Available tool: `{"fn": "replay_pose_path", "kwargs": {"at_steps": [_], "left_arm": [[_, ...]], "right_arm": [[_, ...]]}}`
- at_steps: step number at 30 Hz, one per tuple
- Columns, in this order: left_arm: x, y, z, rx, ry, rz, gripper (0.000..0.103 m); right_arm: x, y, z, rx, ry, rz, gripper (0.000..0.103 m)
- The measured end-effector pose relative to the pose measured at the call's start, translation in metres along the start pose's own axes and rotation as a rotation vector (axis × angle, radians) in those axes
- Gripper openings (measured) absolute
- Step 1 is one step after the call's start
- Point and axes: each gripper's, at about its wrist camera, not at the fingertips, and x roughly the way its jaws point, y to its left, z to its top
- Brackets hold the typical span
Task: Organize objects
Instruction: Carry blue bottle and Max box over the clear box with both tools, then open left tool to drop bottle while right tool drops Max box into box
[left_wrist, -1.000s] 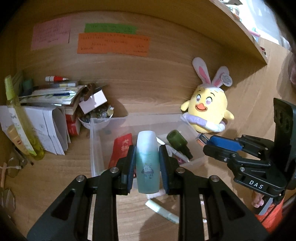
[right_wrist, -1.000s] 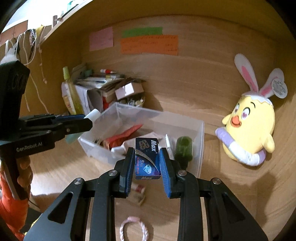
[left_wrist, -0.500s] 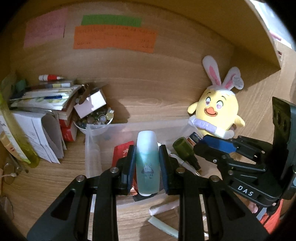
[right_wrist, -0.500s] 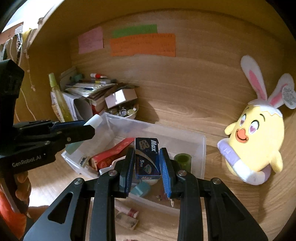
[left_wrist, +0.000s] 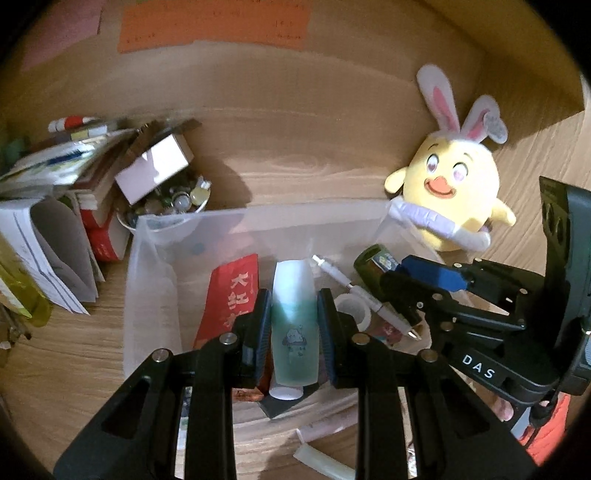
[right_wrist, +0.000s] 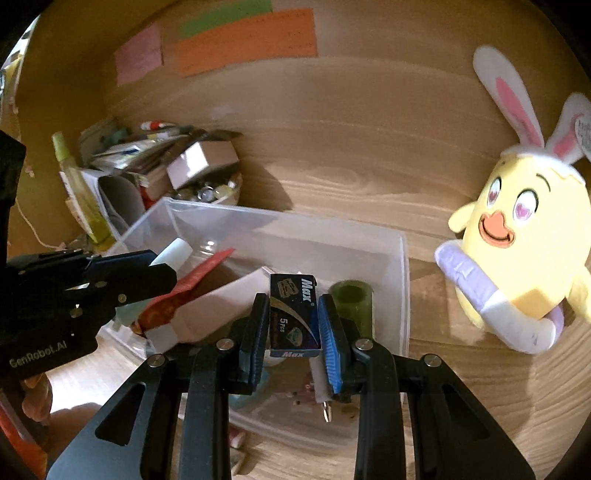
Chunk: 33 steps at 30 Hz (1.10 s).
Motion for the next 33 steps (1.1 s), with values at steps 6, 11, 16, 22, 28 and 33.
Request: {"fn": "replay_pose_path", "kwargs": {"at_steps": [6, 11, 16, 22, 28, 33], "left_arm": [[0.012, 0.002, -0.001, 0.005, 0.023, 0.002, 0.025], [0.014, 0.001, -0.002, 0.004, 0.035, -0.005, 0.025], [0.005, 0.003, -0.003, -0.011, 0.035, -0.02, 0.028], [-0.018, 0.004, -0.013, -0.021, 0.007, -0.025, 0.043], [-0.042, 0.001, -0.025, -0.002, -0.028, -0.012, 0.051], [-0.057, -0.004, -0.034, 0.03, -0.055, 0.019, 0.056]], "right_arm": [[0.012, -0.004, -0.004, -0.005, 0.029, -0.021, 0.025], [0.017, -0.002, -0.006, -0.018, 0.043, -0.042, 0.025], [0.018, 0.001, -0.007, -0.032, 0.043, -0.066, 0.025], [0.018, 0.002, -0.008, -0.036, 0.047, -0.085, 0.025], [0.017, 0.003, -0.008, -0.04, 0.06, -0.102, 0.026], [0.009, 0.006, -0.007, -0.059, 0.05, -0.118, 0.041]]}}
